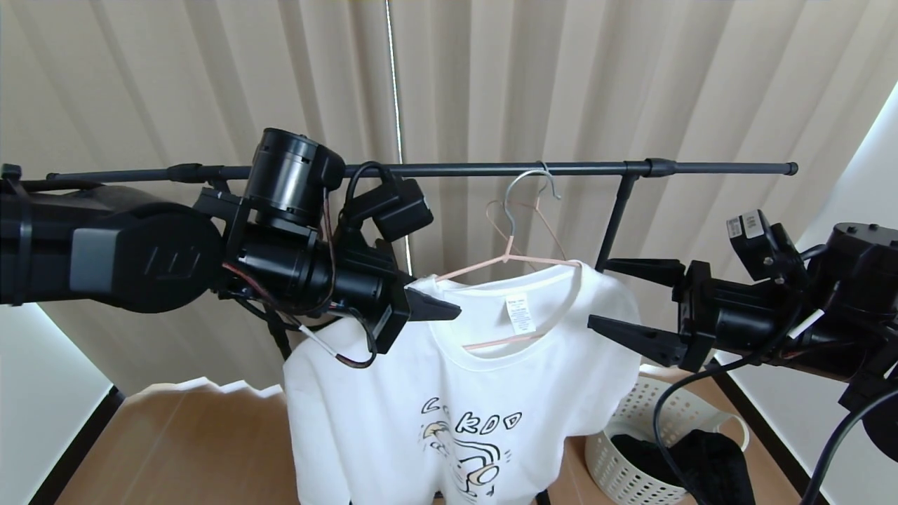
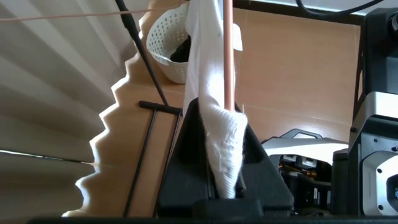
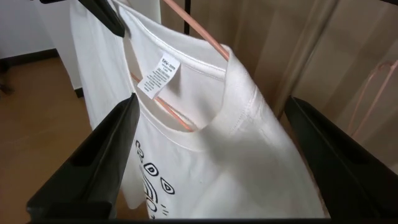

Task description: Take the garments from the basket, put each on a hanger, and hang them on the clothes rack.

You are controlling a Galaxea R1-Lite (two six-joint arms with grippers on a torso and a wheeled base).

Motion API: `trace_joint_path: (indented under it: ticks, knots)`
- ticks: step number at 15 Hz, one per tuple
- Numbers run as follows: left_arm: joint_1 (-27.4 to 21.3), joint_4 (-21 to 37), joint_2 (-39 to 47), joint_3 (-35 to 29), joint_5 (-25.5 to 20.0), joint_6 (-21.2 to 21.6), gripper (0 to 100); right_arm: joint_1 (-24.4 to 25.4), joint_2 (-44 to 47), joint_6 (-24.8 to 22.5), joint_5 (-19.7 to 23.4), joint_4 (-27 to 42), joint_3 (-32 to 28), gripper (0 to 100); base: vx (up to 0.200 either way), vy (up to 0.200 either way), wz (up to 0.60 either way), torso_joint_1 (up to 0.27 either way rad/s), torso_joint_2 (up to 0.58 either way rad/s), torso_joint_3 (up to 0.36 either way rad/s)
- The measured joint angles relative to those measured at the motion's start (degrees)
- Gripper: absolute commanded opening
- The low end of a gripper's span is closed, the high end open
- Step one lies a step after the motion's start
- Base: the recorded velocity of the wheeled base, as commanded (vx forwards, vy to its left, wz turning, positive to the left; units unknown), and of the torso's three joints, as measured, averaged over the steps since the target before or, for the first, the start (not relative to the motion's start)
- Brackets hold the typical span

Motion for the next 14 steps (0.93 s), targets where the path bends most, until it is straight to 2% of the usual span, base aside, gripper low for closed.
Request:
trace_joint_path:
  ticks: [9,14]
  knots:
    - [3.0,-8.7,-8.0,11.2,0.0,-0.3,0,-3.7,2.8,-0.1,-0.1,0.0,-2.5,100,0.000,0.000,0.00,0.000,0.00,0.000]
    - [5.0,-9.3,-13.5,15.7,0.0,-0.4,0,-5.4,6.2,-2.6,-0.1,0.0,-3.0,100,0.000,0.000,0.00,0.000,0.00,0.000]
